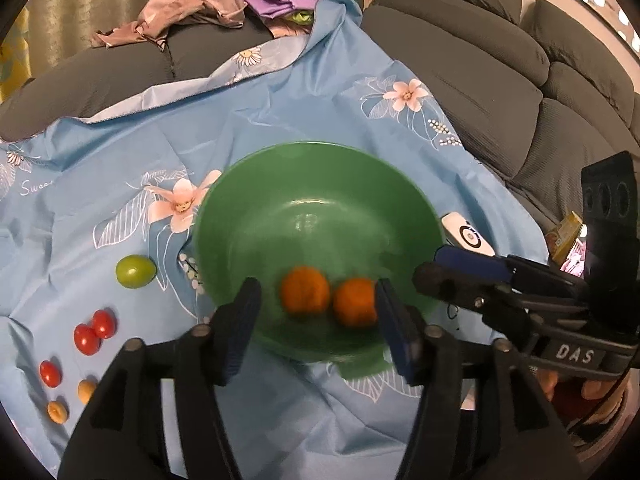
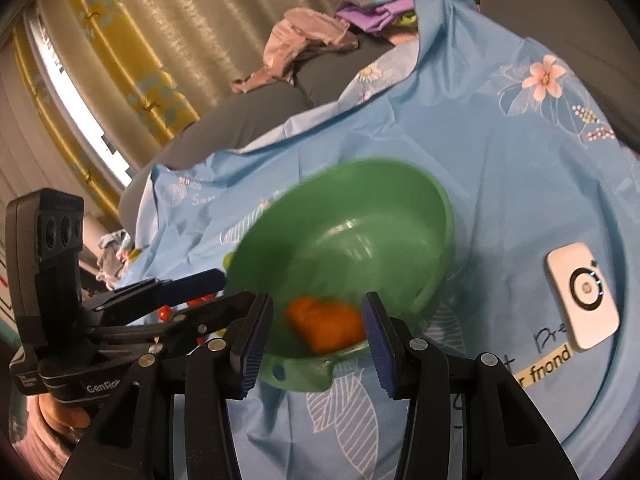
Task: Organize fruits
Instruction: 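Carry both held oranges over the green bowl with both tools, then open both tools to drop the oranges into the green bowl, then withdraw both tools from the bowl toward the remaining fruit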
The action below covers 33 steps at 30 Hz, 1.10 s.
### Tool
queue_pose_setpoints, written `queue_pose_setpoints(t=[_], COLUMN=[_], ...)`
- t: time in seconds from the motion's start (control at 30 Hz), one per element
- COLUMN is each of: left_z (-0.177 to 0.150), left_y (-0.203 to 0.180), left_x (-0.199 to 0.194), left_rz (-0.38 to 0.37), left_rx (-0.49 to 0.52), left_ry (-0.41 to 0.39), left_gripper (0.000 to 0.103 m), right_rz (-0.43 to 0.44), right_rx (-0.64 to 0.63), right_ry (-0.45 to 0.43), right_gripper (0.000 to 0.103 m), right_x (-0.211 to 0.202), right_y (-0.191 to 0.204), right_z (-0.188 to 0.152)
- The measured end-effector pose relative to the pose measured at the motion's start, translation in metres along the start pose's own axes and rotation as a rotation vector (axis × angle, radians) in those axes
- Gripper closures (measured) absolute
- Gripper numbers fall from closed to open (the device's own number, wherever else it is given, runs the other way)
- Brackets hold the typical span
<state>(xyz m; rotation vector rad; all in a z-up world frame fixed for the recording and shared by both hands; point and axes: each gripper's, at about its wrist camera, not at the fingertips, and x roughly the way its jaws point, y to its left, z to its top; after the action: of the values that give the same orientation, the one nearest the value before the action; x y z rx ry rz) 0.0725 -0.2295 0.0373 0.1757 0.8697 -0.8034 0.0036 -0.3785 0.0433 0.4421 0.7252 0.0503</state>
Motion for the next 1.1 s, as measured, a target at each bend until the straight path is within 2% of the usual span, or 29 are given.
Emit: queue_pose_setpoints(t=[0.03, 0.17, 0.47, 0.6, 0.8, 1.1], left_z=[-0.001, -0.016, -0.061, -0.083, -0.097, -0.121], left_y=[0.000, 0.003, 0.028, 0.036, 0.044, 0.054], left_x=[-0.003, -0.022, -0.057, -0.069, -0.081, -0.085], left_rz=[0.011, 0.061, 0.218, 0.232, 0.258, 0.242], left_rx=[-0.002, -0.031, -0.109, -0.149, -0.183, -0.224], left_ry=[-0.004, -0.012, 0.048, 0.061, 0.070, 0.062], left_gripper=[0.028, 0.017, 0.016, 0.016, 0.016, 0.016], right_rz=[-0.006, 0.018, 0.089, 0.113, 0.142, 0.190], right_rx=[-0.004, -0.001, -0.039, -0.084, -0.133, -0.222], right_ry=[-0.005, -0.009, -0.036, -0.034, -0.013, 0.096], right_gripper=[0.055, 0.055, 0.054, 0.054, 0.054, 0.054], right_x=[-0.002, -0.010, -0.028, -0.032, -0.032, -0.010], right_y=[0.000, -0.001, 0.013, 0.025, 0.044, 0.076], right_z=[0.000, -0.004, -0.011, -0.016, -0.024, -0.043])
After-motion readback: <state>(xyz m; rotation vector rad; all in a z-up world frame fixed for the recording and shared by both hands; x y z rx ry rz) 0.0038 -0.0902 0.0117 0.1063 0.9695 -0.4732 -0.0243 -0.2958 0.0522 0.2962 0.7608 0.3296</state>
